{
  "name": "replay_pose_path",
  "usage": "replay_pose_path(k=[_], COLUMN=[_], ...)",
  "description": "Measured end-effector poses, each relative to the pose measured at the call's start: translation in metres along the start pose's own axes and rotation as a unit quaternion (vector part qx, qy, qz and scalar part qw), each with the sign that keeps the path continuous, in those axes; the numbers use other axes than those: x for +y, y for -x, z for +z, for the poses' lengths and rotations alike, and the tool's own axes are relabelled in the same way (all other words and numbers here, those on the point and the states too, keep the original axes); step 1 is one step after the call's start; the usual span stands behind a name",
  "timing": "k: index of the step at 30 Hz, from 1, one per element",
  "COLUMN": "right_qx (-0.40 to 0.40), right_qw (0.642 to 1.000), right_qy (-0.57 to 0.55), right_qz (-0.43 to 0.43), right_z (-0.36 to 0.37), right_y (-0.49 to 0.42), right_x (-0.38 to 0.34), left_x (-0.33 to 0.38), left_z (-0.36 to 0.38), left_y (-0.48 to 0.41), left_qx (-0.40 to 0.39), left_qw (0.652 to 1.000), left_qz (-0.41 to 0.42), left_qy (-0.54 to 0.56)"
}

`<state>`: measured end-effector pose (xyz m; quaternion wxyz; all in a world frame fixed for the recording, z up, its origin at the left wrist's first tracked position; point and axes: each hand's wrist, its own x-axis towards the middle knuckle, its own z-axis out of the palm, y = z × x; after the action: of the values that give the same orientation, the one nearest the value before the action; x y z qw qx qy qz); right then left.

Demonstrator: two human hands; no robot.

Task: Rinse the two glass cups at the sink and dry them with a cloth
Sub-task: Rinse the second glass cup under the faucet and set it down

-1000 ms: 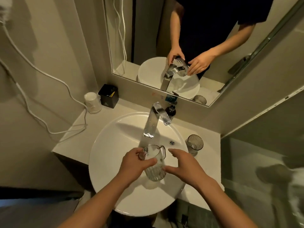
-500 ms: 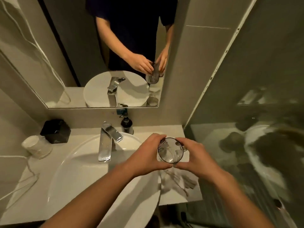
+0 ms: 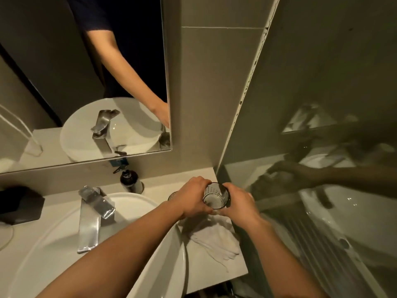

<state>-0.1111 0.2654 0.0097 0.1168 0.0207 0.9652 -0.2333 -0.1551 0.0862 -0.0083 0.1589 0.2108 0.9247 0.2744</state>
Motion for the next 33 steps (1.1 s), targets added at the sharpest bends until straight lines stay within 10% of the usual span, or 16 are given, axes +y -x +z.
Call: replay_pose_path(k=[19,33], right_qx=[-0.069,-0.170], right_qw=[0.996,0.945], right_qy=[0.022,0.214], right_qz=[0.051,-0.178], right_z=[0.040,0.058], right_y=[-0.039,-0.060], right_x=[0.018,-0.075], left_x=[-0.024,-0.088], left_z=[0.037,0.008], left_y=[-0.018,0.057], left_qx=[-0.016,-0.007], left_qw=[0.998,0.983], left_qz=[-0.052,-0.175], left_qy=[-0.043,-0.048])
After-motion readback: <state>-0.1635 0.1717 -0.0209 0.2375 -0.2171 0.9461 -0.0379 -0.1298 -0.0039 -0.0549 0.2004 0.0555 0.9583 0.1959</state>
